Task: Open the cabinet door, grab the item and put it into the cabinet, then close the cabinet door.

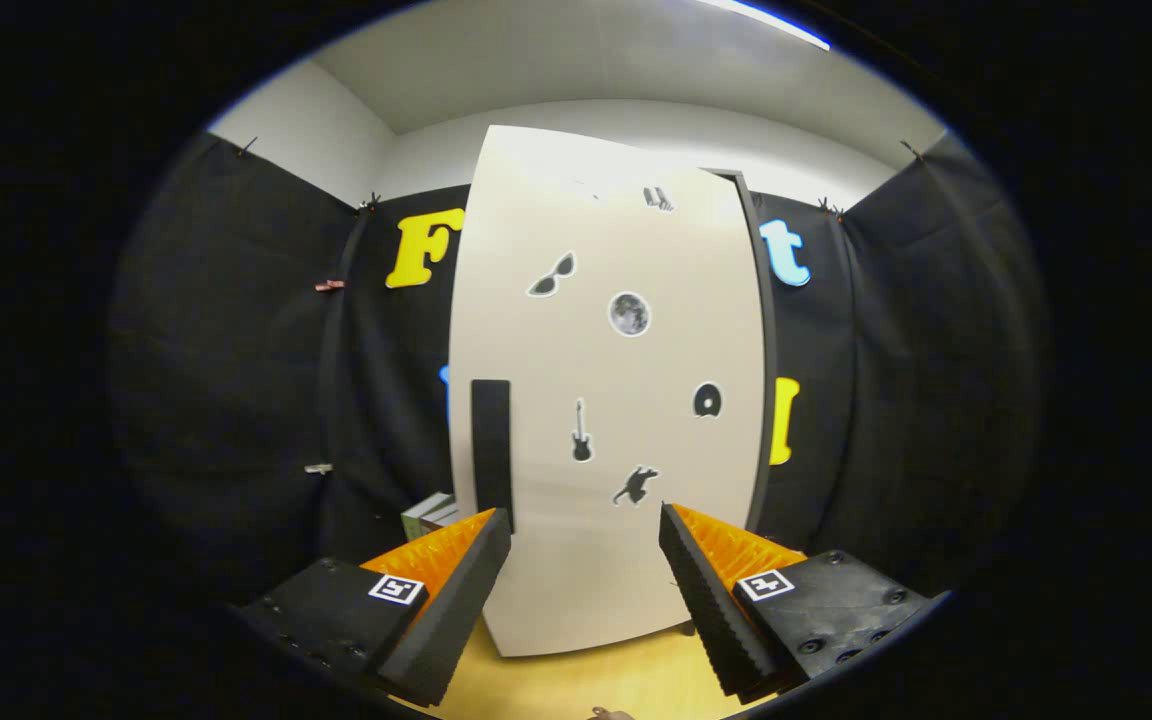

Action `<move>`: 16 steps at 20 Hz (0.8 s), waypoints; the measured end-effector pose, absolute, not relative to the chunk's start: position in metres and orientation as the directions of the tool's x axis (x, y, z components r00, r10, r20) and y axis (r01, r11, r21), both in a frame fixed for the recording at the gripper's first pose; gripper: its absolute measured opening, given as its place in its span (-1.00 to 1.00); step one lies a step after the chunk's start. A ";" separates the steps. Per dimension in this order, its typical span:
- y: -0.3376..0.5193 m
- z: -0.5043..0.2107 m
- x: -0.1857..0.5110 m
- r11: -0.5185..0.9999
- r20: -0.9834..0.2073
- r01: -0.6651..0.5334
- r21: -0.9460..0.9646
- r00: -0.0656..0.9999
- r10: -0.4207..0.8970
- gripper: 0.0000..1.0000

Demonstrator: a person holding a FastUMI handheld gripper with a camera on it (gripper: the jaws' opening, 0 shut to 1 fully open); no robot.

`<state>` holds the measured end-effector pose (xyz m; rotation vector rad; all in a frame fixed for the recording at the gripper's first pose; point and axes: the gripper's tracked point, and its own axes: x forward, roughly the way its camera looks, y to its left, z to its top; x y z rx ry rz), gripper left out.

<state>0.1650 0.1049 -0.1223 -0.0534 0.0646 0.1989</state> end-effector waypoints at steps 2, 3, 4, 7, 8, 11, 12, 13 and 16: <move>0.099 -0.117 0.164 0.981 -0.056 -0.181 -0.069 0.983 0.177 0.95; 0.095 -0.115 0.163 0.982 -0.050 -0.178 -0.061 0.983 0.175 0.96; 0.091 -0.115 0.162 0.983 -0.056 -0.178 -0.046 0.983 0.176 0.95; 0.072 -0.110 0.159 0.988 -0.063 -0.155 0.006 0.986 0.155 0.95; 0.066 -0.107 0.159 0.989 -0.059 -0.146 0.025 0.987 0.148 0.95; 0.063 -0.104 0.154 0.987 -0.056 -0.144 0.077 0.987 0.148 0.95; 0.059 -0.101 0.152 0.988 -0.050 -0.136 0.071 0.989 0.140 0.95; 0.056 -0.100 0.151 0.990 -0.049 -0.128 0.056 0.990 0.130 0.95; 0.059 -0.096 0.146 0.992 -0.033 -0.122 0.024 0.992 0.123 0.95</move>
